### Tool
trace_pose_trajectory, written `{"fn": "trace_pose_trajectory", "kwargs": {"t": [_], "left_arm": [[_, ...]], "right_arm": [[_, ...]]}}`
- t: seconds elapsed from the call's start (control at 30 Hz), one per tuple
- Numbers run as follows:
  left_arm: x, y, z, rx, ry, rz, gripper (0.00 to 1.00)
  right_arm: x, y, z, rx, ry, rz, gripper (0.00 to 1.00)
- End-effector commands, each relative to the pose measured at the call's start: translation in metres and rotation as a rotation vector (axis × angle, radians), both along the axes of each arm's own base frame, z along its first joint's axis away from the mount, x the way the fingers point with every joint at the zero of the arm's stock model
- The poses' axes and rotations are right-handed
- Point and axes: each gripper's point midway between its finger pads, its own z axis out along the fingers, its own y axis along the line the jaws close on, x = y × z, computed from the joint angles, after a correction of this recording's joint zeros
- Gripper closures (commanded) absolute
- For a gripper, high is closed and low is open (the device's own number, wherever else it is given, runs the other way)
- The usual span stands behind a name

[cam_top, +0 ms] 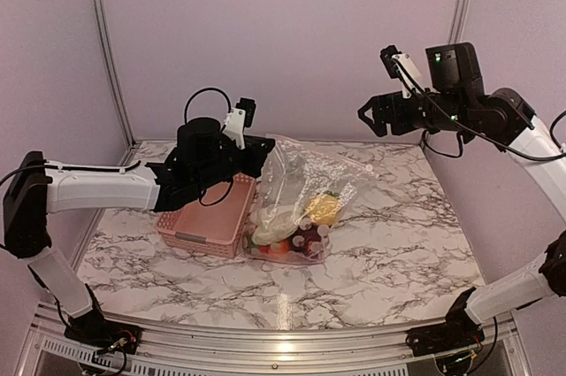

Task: Place the food in the zip-top bag and seal the zipper
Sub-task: Place the zipper food storage bag at the center of the board, then reset both arms

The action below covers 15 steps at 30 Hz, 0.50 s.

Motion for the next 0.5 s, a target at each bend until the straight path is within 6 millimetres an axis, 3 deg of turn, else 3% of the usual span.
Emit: {"fn": "trace_pose_trajectory", "kwargs": {"t": [0.0, 0.13, 0.2, 0.27, 0.37, 0.47], "left_arm": [[0.032, 0.004, -0.005, 0.006, 0.064, 0.097, 0.78], [0.043, 0.023, 0.012, -0.015, 0.055, 0.209, 0.39], [0.042, 0.035, 0.032, -0.019, 0.015, 0.247, 0.25], [0.036, 0.049, 0.058, -0.012, -0.035, 0.271, 0.03], [0.025, 0.069, 0.087, 0.025, -0.087, 0.304, 0.01], [0.012, 0.092, 0.093, 0.070, -0.097, 0.338, 0.01]], "right_arm": [[0.026, -0.028, 0.009, 0.146, -0.034, -0.147, 0.13], [0.029, -0.035, 0.000, 0.172, -0.035, -0.168, 0.07], [0.030, -0.037, 0.000, 0.198, -0.030, -0.193, 0.05], [0.032, -0.046, 0.000, 0.229, -0.021, -0.260, 0.04], [0.035, -0.072, -0.006, 0.247, -0.020, -0.424, 0.02], [0.034, -0.089, -0.007, 0.234, -0.058, -0.508, 0.02]]}}
